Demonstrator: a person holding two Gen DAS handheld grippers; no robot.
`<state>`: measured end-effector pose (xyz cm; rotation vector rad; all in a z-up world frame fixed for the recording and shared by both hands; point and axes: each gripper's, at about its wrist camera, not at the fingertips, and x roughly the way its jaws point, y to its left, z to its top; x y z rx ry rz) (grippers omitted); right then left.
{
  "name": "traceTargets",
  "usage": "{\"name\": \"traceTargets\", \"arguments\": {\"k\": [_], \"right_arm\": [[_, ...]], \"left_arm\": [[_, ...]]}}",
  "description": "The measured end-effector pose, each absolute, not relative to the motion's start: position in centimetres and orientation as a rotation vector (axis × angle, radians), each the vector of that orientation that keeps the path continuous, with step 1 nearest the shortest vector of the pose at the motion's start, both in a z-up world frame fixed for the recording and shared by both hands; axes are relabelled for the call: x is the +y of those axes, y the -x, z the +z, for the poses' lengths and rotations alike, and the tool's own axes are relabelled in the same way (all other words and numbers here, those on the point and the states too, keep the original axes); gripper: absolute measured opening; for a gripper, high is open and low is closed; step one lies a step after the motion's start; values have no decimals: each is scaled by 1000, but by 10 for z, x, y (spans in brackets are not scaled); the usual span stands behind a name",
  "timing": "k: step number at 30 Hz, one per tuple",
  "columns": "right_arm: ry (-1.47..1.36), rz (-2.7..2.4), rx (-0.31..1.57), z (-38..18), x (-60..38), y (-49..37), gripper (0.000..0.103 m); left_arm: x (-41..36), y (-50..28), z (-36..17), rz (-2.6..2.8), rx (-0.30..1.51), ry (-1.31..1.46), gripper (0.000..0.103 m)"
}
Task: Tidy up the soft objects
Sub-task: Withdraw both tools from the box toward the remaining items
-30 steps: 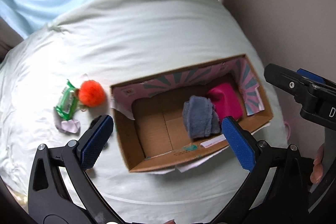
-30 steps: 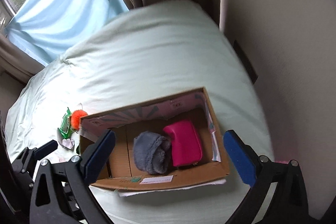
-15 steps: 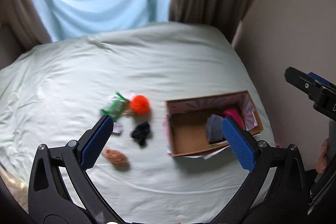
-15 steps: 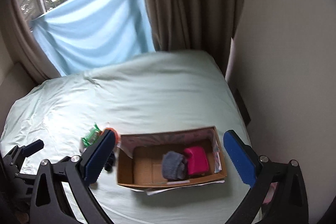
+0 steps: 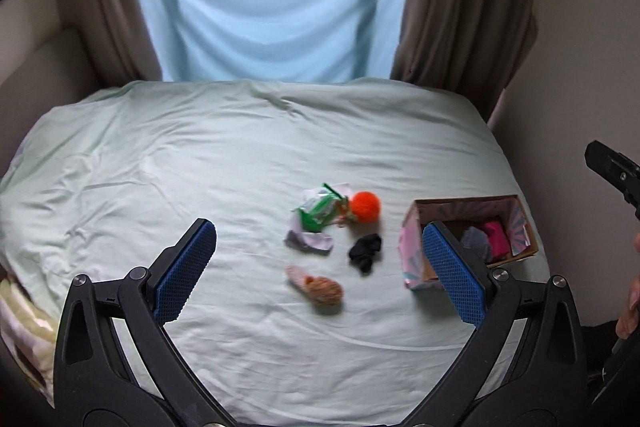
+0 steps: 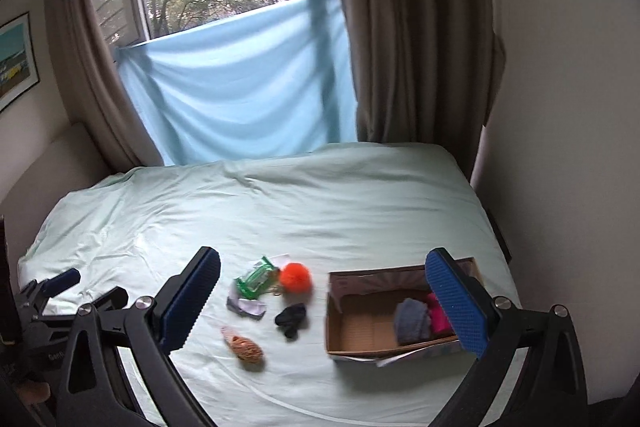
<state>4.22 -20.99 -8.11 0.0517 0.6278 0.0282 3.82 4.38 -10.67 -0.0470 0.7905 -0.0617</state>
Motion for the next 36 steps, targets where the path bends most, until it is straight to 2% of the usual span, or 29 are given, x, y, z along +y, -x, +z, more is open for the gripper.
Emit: {"name": "traceTargets", "arguments": {"k": [12, 19, 28, 36], "right_arm": [[-55, 9, 603, -95, -135, -28, 102], [-70, -1, 640, -132, -114, -38, 102], [-40, 11, 700, -207, -105, -58, 102], [28, 62, 768, -315, -110, -97, 102]], "left_arm": [[109, -27, -119, -133, 765, 8, 103], [112, -41, -156, -264, 771, -70, 103], [85, -54, -235, -425, 747, -237, 102], [53, -78, -348, -509, 802, -278, 98]]}}
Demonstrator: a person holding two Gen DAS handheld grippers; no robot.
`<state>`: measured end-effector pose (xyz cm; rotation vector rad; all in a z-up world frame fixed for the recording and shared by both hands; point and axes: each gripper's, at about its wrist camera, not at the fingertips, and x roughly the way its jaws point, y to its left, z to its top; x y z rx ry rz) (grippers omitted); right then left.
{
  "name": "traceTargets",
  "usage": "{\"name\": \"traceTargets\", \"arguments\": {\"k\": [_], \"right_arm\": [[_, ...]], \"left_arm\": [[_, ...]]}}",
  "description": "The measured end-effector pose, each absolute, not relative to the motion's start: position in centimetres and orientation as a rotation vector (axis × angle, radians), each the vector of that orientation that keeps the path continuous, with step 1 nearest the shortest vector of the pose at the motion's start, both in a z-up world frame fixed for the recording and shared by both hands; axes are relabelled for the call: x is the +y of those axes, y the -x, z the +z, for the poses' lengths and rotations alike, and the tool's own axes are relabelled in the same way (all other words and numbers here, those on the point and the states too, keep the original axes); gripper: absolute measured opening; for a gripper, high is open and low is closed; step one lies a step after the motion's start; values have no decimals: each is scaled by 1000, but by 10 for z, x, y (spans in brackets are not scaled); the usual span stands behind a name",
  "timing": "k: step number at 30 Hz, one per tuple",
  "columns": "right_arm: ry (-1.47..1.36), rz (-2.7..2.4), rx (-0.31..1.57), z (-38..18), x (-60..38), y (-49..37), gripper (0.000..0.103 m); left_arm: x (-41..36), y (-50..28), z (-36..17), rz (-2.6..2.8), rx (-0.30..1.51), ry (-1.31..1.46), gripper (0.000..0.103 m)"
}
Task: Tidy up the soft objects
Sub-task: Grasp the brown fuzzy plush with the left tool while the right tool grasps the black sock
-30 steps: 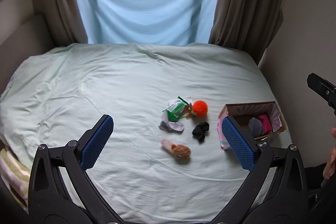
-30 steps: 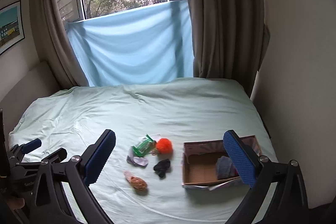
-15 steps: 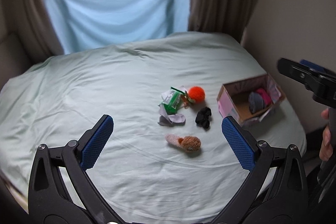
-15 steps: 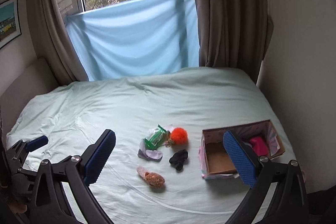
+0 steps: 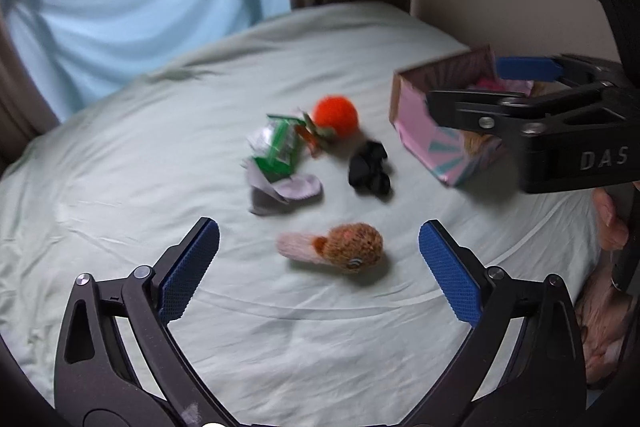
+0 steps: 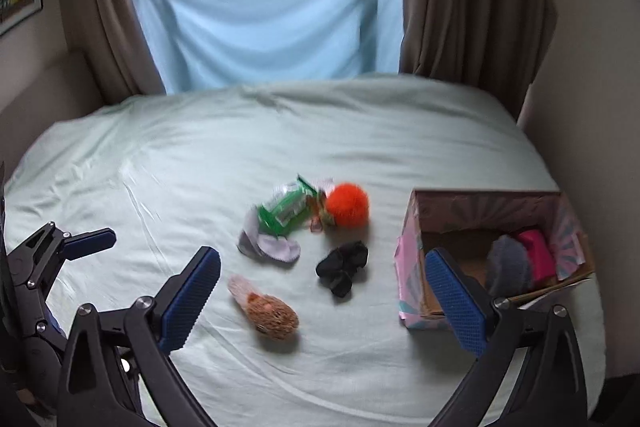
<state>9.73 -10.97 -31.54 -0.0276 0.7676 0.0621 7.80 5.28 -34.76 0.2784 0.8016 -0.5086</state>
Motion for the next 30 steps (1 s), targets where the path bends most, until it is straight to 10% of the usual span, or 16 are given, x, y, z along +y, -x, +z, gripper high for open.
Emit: {"name": "traceTargets", "arguments": {"k": [12, 30], "right_arm": [[66, 117, 843, -441, -116, -160, 90], [27, 113, 878, -504, -131, -203, 75]], "left_arm": [[1, -99, -469, -510, 837, -337, 84], [-26, -117, -499, -429, 786, -445, 72]]}}
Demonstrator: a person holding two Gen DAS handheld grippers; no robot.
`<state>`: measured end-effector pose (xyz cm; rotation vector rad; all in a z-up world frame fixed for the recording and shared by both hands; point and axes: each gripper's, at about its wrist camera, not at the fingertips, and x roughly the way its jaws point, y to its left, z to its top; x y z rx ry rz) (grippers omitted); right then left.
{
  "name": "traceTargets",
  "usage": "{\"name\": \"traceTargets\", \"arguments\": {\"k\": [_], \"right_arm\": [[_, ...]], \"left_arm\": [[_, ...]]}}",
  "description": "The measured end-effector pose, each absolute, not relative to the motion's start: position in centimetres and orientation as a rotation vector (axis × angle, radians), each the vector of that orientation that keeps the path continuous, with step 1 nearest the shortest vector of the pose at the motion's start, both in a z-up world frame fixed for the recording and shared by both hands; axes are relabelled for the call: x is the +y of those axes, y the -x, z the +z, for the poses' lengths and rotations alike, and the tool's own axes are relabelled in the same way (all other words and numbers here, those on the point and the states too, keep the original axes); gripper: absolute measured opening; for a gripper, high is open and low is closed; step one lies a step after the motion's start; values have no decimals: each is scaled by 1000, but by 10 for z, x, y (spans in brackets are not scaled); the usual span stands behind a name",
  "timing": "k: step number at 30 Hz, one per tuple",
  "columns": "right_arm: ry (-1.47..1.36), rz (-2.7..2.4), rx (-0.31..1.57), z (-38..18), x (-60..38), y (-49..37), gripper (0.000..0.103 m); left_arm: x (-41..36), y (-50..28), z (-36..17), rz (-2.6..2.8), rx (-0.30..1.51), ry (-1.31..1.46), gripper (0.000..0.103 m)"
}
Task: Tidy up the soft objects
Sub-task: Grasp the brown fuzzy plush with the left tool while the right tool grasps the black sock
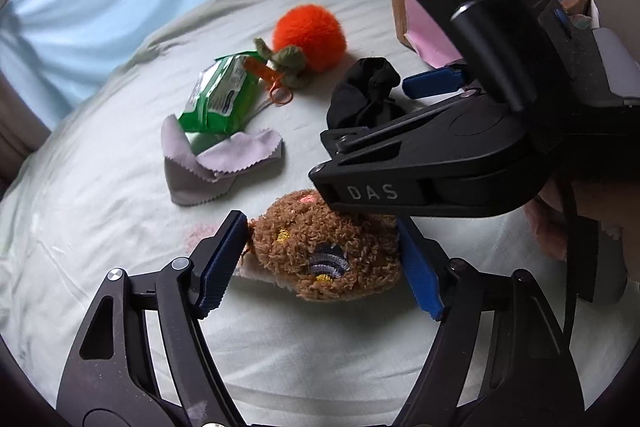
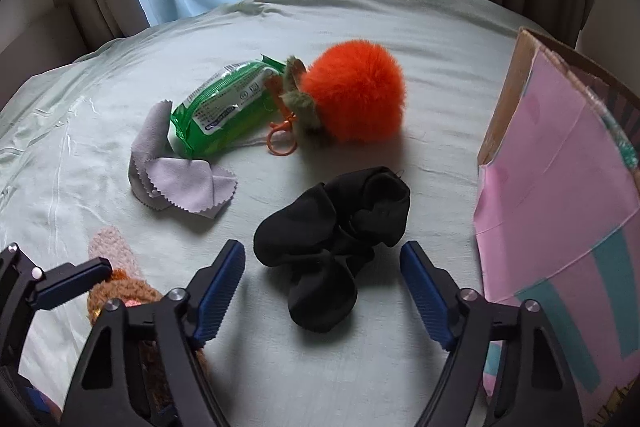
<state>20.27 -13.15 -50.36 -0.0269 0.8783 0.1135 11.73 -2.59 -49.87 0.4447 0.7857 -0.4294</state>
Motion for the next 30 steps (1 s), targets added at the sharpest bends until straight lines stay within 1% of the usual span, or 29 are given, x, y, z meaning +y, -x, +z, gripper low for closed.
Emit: {"name": "traceTargets", "arguments": {"k": [4, 6, 7, 8, 9, 11, 14, 17, 25, 30], "right_arm": [[32, 121, 877, -503, -131, -203, 74], [34, 127, 881, -505, -131, -204, 67], [36, 129, 888, -505, -130, -205, 61], [37, 133, 892, -506, -130, -205, 55], [36, 138, 898, -506, -130, -206, 51], [42, 143, 909, -508, -130, -207, 35], [42, 152, 906, -507, -132, -207, 25], [42, 150, 899, -503, -135, -206, 22], [39, 144, 880, -480, -133, -196, 21], [35, 139, 861, -444, -130, -183, 21]], "left_arm": [[-29, -118, -498, -450, 789, -468, 70], [-30, -119, -501, -451, 803, -484, 65], [-31, -118, -502, -453, 803, -493, 63], [-32, -118, -503, -463, 800, -500, 58], [-33, -118, -502, -468, 799, -506, 55], [-33, -118, -502, -477, 800, -511, 52], [-31, -119, -500, -482, 802, -497, 49], [-29, -117, -496, -480, 799, -491, 47], [-17, -112, -471, -450, 793, -452, 46], [-5, -109, -427, -414, 757, -428, 46]]}}
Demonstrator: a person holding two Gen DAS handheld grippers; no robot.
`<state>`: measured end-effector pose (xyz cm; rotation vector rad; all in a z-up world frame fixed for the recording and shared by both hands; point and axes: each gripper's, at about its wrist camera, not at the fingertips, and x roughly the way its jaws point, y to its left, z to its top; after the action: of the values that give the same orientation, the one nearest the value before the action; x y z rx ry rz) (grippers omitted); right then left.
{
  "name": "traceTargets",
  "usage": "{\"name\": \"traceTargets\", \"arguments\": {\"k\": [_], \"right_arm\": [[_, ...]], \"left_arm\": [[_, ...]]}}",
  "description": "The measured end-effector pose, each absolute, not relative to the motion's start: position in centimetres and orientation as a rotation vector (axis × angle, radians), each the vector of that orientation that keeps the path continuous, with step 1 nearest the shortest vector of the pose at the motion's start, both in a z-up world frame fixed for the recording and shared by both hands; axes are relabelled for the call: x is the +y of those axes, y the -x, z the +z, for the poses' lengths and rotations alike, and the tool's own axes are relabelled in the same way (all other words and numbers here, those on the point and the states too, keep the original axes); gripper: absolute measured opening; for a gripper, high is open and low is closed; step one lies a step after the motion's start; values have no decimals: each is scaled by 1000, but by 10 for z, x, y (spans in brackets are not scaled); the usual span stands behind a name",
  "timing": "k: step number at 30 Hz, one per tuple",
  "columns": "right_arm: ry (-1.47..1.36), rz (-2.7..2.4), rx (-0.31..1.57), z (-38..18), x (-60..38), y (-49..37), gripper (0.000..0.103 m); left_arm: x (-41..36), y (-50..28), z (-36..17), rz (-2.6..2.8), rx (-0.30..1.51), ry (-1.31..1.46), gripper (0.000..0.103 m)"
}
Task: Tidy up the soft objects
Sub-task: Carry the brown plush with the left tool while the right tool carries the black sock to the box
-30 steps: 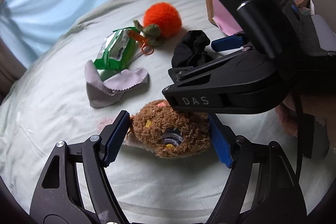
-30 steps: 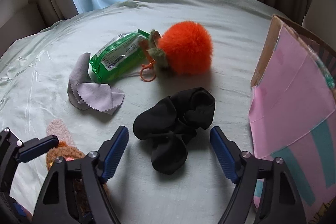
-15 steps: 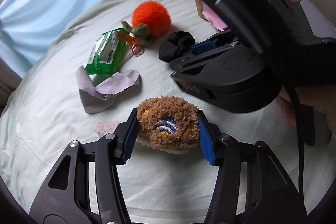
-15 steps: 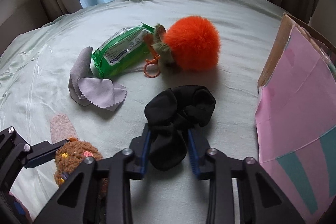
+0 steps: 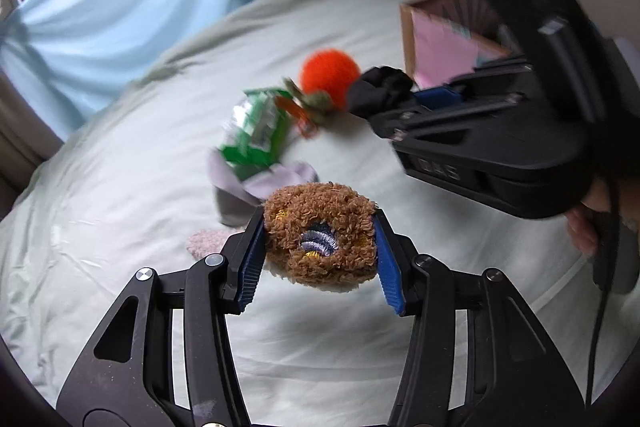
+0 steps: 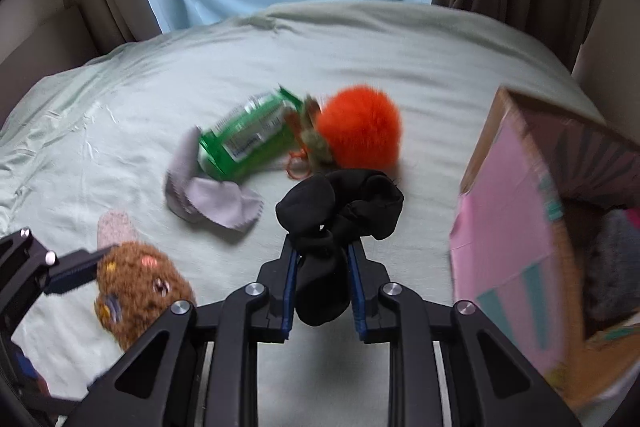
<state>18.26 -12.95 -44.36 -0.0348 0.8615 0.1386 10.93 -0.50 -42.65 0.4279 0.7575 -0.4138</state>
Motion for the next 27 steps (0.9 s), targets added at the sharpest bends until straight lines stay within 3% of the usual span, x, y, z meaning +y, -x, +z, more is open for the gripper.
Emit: {"name": "traceTargets", "arguments": {"k": [17, 27], "right_arm": [[-25, 50, 754, -217, -151, -97, 21], [-35, 53, 714, -150, -235, -62, 21]], "left_arm": [[-6, -89, -206, -384, 708, -251, 46], [-88, -83, -148, -395, 707, -150, 46]]}}
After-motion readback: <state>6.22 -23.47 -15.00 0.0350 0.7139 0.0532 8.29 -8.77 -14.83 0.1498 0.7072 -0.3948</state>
